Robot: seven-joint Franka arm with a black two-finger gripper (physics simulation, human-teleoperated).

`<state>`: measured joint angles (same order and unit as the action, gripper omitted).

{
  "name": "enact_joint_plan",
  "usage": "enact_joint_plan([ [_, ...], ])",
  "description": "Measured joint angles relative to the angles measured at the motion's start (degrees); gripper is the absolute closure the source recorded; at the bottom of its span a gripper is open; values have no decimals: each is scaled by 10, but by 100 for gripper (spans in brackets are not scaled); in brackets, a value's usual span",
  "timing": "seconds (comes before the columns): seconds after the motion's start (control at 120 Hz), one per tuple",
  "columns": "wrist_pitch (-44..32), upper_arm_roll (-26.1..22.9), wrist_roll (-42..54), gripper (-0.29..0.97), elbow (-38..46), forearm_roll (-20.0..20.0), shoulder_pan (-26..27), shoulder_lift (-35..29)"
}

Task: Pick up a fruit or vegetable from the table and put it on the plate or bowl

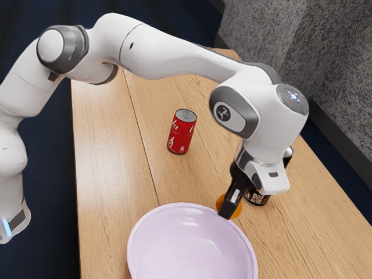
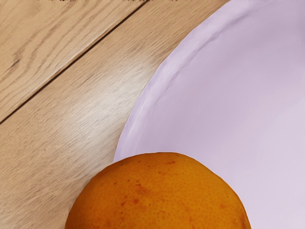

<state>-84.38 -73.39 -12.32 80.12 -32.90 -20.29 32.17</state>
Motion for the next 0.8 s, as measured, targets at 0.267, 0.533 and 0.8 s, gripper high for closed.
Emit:
enact_joint_plan([
  [0.267,-9,-4,-30,38,8,-2,42,16],
  [0.533,-11,-2,-50,10,9,-9,68,18],
  [0.8,-10,262,-17,1,-8,93,32,-186],
])
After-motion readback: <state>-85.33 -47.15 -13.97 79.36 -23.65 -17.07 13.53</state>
